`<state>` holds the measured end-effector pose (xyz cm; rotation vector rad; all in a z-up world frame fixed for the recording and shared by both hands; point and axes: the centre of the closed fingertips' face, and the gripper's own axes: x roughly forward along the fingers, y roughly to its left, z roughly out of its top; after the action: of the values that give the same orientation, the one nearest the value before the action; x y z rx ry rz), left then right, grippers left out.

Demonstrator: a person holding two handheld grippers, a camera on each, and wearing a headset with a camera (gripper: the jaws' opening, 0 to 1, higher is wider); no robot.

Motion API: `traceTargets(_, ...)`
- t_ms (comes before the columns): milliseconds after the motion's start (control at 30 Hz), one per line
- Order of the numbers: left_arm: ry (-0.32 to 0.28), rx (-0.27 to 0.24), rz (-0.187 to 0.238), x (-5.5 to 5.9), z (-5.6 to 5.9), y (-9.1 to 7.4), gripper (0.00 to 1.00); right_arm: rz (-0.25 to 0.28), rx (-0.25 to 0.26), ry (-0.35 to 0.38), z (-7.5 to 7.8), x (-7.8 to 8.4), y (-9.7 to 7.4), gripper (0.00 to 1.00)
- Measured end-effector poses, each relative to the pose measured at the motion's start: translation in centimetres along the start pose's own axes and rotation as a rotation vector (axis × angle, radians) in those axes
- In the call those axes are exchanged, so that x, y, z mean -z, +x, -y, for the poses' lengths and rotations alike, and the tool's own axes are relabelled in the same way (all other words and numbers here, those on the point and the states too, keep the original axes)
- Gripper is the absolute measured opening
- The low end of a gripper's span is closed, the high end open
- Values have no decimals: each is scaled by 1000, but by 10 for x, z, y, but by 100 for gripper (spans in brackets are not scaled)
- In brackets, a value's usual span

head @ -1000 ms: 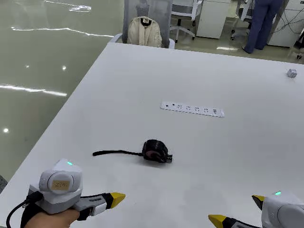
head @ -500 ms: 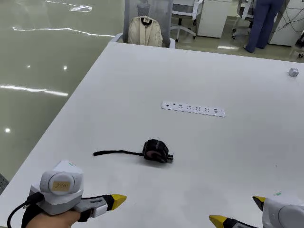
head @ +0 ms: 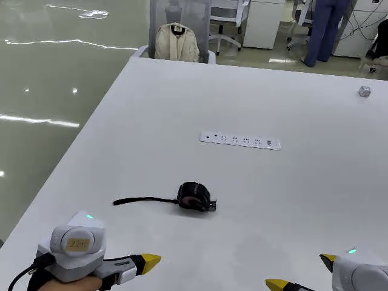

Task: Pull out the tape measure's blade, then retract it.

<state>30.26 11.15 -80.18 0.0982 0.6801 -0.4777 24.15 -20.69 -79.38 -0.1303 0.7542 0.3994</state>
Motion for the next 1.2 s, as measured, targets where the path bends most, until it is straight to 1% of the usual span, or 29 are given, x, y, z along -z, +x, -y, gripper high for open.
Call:
traceTargets(133,-4,1,4,-2,-1,5,95,-7,-4,-7,0,0,3,79)
traceTargets(267,6,9,1,-4,-1,10,95,-6,-11,-18,0,-6,9,79)
traceTargets(433,7,13,0,-6,-2,12,95,-9,-23,-33,-1,-12,17,78)
traceTargets(633,5,9,-4,-7,-7,16,94,-13,-41,-49,-3,-19,28,78)
traceTargets(833,12,19,-8,-9,-11,21,94,-21,-56,-62,-3,-24,38,77)
traceTargets(1200,31,43,-14,-16,-15,35,91,-42,-76,-83,-3,-26,55,76)
